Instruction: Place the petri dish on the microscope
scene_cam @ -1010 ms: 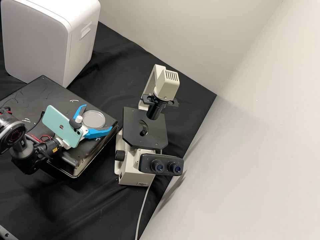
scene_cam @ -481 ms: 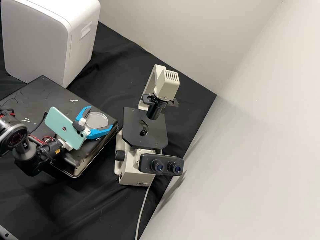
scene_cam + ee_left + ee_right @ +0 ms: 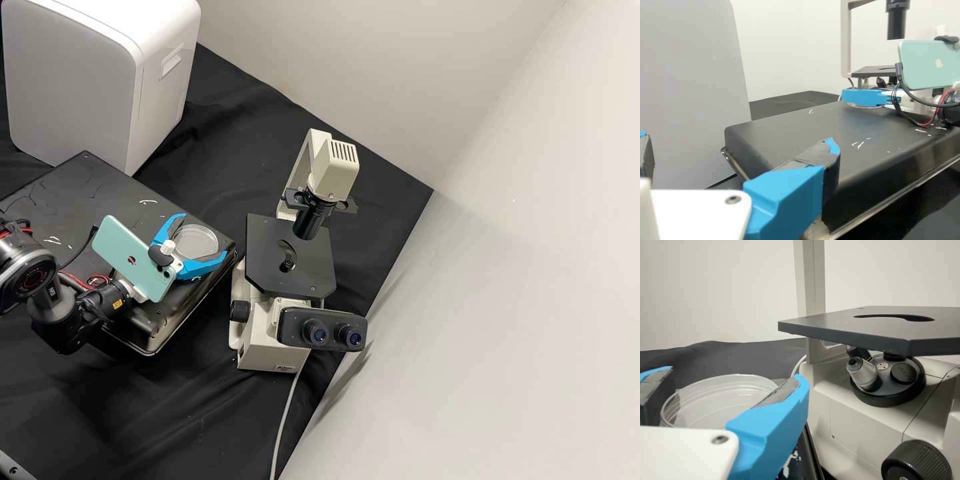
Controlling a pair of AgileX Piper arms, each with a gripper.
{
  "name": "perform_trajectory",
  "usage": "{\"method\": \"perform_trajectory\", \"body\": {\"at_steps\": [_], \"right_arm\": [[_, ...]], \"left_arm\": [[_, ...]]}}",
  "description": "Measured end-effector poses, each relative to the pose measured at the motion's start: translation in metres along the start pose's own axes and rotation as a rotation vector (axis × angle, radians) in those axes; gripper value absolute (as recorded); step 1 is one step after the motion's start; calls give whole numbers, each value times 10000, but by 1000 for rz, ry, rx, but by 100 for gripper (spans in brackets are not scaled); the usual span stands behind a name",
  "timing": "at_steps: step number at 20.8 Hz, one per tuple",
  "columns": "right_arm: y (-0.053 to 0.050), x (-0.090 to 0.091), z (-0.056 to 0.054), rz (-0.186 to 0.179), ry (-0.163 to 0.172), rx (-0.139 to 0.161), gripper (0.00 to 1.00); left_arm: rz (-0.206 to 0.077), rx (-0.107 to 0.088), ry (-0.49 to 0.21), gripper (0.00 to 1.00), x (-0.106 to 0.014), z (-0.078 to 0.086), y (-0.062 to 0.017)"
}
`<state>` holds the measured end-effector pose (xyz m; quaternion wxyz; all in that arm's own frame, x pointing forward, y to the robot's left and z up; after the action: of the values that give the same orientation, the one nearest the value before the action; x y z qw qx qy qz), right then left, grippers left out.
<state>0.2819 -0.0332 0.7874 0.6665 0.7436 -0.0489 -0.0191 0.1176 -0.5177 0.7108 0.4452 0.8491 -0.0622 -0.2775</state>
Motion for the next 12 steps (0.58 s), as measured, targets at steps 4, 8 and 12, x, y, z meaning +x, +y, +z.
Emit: {"method": "perform_trajectory", "body": {"at_steps": [4, 8, 12], "right_arm": [[0, 0, 0, 0, 0, 2, 0], [12, -2, -10, 4, 3, 9, 0], [88, -90, -43, 5, 1, 21, 0]], "left_arm": [[0, 0, 0, 100, 0, 0, 0], [0, 0, -2, 100, -1, 4, -1], [0, 0, -2, 100, -1, 4, -1]]}}
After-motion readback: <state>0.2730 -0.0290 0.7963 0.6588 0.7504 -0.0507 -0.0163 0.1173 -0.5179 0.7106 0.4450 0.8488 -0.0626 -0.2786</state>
